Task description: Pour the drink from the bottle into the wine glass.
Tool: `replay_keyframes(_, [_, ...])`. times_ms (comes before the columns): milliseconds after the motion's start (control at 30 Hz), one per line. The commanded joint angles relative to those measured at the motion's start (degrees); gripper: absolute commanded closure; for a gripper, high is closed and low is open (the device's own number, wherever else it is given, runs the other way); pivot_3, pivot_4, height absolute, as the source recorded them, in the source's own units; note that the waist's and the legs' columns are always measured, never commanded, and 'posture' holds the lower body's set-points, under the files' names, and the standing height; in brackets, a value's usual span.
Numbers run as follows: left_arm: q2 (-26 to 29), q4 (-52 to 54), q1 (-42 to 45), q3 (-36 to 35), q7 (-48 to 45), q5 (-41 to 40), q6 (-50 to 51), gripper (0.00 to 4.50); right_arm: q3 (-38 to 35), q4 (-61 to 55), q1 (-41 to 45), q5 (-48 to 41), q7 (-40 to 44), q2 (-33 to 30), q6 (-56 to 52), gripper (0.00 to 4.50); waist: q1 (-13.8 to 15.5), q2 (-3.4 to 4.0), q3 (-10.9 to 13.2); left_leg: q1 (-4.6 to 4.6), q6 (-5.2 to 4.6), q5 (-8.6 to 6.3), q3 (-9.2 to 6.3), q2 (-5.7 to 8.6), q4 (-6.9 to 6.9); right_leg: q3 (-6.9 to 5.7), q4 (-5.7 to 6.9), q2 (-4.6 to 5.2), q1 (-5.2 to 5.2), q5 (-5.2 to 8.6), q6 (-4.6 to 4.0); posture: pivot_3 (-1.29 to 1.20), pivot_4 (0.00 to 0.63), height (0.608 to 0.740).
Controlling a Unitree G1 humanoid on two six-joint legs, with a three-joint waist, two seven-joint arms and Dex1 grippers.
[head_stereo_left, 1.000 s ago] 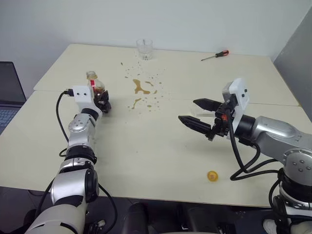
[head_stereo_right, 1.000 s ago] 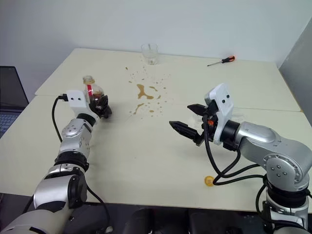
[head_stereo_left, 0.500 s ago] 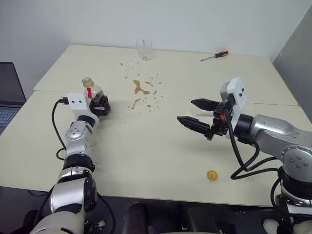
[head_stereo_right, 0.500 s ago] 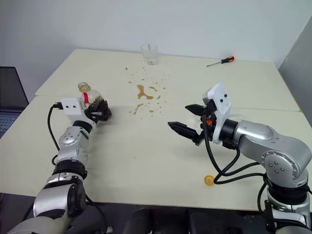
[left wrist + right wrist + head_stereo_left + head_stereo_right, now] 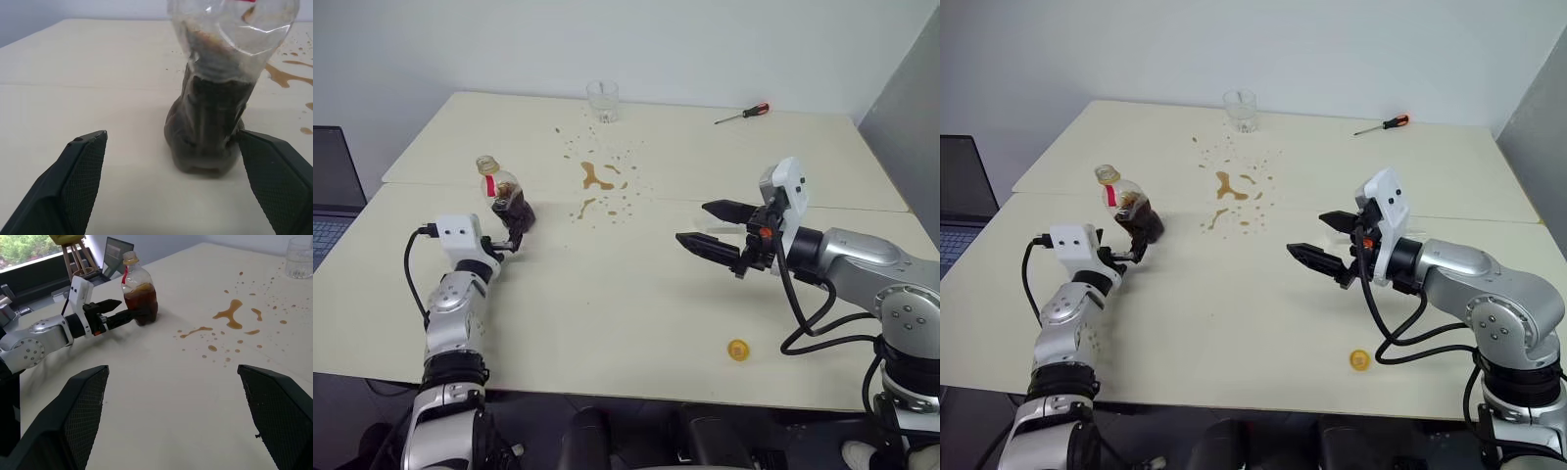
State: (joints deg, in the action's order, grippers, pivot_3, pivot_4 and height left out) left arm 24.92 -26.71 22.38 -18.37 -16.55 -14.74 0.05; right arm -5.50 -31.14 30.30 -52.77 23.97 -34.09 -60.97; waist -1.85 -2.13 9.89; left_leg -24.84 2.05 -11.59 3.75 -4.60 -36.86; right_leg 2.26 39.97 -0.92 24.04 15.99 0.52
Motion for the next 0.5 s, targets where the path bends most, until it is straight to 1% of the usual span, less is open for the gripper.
replay_keyframes(33, [0.3, 7.6, -3.8, -1.1, -0.3, -1.6, 3.0, 0.05, -1.0, 0.3, 0.1, 0.5, 0.7, -0.5, 1.5, 0.00, 0.0, -0.01, 0.0, 0.00, 0.00, 0.00, -0.01, 0.00, 0.00, 0.02, 0.00, 0.00, 0.00, 0.00, 0.00, 0.00, 0.150, 0.740])
replay_keyframes(100, [0.5, 11.5, -7.0, -0.2, -2.5, -2.5, 5.1, 0.05, -1.9, 1.2, -0.7, 0.7, -0.4, -0.1, 1.4, 0.00, 0.0, -0.04, 0.0, 0.01, 0.00, 0.00, -0.03, 0.00, 0.00, 0.04, -0.01, 0.00, 0.00, 0.00, 0.00, 0.00, 0.150, 0.740])
replay_keyframes(167, [0.9, 16.1, -10.1, 1.9, -6.8, -3.8, 7.4, 0.05, -3.4, 2.3, -2.1, 0.1, -2.1, 0.6, 0.7, 0.00, 0.0, -0.07, 0.0, 0.02, 0.00, 0.00, -0.03, 0.00, 0.00, 0.06, -0.01, 0.02, 0.00, 0.00, 0.00, 0.00, 0.150, 0.740])
replay_keyframes(267, [1.6, 20.6, -12.1, 4.4, -10.9, -4.4, 10.4, 0.05, -5.6, 3.2, -3.6, -2.0, -4.7, 2.0, -0.8, 0.00, 0.1, -0.08, -0.1, 0.02, 0.00, 0.00, -0.02, 0.01, 0.00, 0.06, -0.02, 0.05, -0.01, 0.00, 0.00, 0.00, 0.150, 0.740])
replay_keyframes(333, [2.4, 21.8, -12.1, 6.9, -12.5, -2.3, 10.8, 0.05, -7.9, 4.0, -4.1, -4.3, -8.0, 4.3, -2.0, 0.00, 0.2, -0.09, -0.1, 0.02, 0.00, 0.00, 0.00, 0.02, -0.01, 0.01, -0.02, 0.04, -0.03, 0.05, 0.09, 0.00, 0.150, 0.740])
replay_keyframes(400, [2.5, 22.8, -10.8, 9.5, -14.4, -1.4, 11.4, 0.05, -10.3, 5.8, -4.1, -5.1, -13.2, 7.4, -2.6, 0.00, 0.1, -0.09, -0.1, 0.04, 0.00, 0.00, -0.02, 0.00, -0.01, 0.06, -0.01, 0.01, -0.02, 0.07, 0.11, 0.00, 0.150, 0.740])
replay_keyframes(500, [2.2, 24.6, -8.8, 12.1, -16.9, -2.3, 13.7, 0.05, -11.7, 7.5, -4.7, -3.6, -18.7, 9.3, -4.3, 0.00, 0.1, -0.09, -0.1, 0.03, -0.01, 0.00, 0.00, 0.01, -0.01, 0.06, -0.02, -0.01, -0.02, 0.06, 0.11, 0.00, 0.150, 0.740])
